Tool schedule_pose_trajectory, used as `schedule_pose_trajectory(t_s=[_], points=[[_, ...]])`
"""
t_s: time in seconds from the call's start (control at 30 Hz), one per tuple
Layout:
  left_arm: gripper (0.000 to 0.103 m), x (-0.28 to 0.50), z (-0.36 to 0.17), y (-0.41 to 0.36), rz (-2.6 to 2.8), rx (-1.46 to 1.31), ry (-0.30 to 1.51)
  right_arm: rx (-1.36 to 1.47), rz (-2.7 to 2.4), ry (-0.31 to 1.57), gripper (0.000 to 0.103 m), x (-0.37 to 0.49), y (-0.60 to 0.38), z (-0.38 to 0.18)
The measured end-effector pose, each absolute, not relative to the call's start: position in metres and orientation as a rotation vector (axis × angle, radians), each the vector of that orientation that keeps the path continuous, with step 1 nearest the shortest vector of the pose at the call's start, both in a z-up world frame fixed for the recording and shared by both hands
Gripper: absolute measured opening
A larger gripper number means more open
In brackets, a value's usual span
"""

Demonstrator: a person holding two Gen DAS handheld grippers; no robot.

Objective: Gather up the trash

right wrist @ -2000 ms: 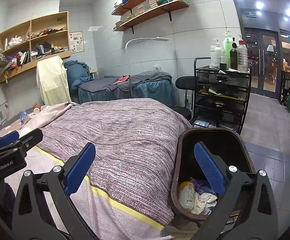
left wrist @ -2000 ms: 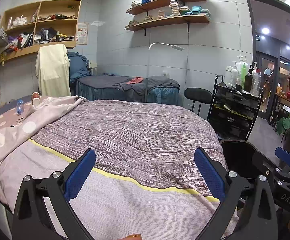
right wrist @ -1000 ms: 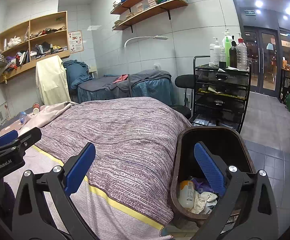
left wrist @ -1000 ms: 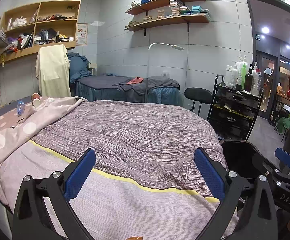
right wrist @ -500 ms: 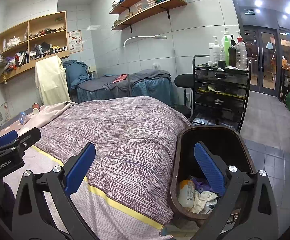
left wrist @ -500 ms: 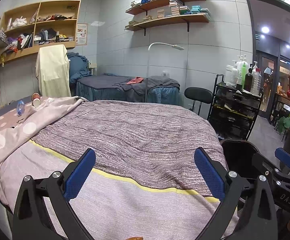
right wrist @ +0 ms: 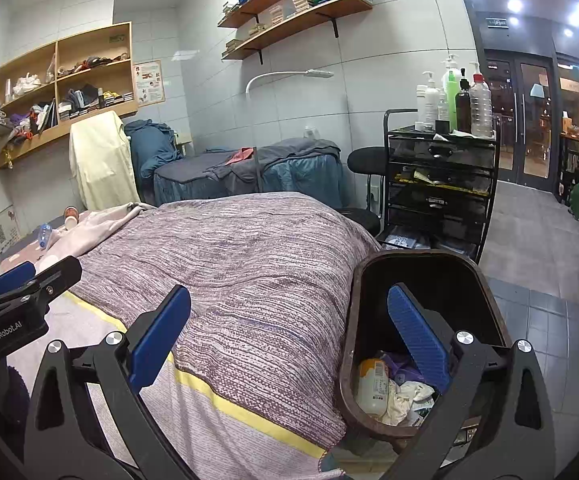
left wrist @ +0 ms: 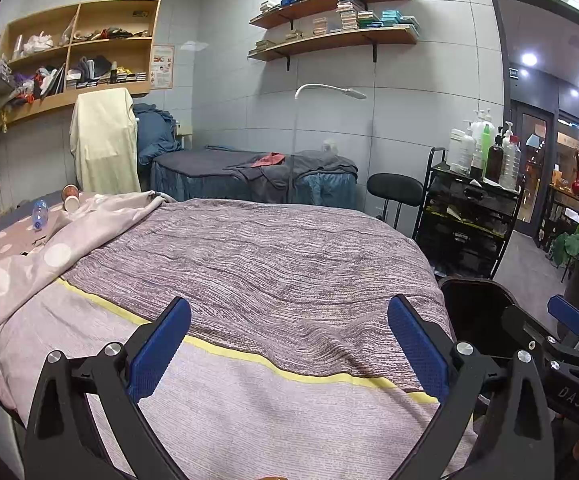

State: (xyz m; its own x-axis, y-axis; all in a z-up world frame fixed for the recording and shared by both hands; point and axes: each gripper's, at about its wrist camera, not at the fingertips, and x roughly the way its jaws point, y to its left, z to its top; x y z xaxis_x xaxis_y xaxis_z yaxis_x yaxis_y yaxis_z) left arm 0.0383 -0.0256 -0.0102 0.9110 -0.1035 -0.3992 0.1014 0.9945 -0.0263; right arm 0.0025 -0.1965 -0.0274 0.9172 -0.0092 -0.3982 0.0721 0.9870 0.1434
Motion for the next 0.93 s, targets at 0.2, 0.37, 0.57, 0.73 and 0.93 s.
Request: schedule_pose_trajectory(t_s=[0.2,0.37,0.57,0.73,0.93], points=[[0.097,0.0383,-0.0105,-0.0257,-0.107,-0.007,0.412,0.156,-0.042,0.409,0.097,0.0026,-0.1965,-0.0271],[0.097,0.0384,-0.0114,-0.0256,-0.109,-0.006,0.415,0.158,-0.043,0.412,0.097,0.0018,-0.1973,-0.0305],[0.097,0.0380,-0.0127,-0.0261,-0.104,0.001,0.414,0.159,-0.043,0.413,0.097,0.0017,-0.1976,-0.0317],[0.097,0.0402,-0.0134,-0.0246,-0.106,-0.003,0.423,0.161,-0.043,0.416,0.097,0.0025,-0.1983,-0.0343],[0.097,0.0406,-0.0134,-0.0219,-0.104,-0.006,0.426,0.162,-0.043,0.418,0.097,0.0032,-0.1983,-0.0354]])
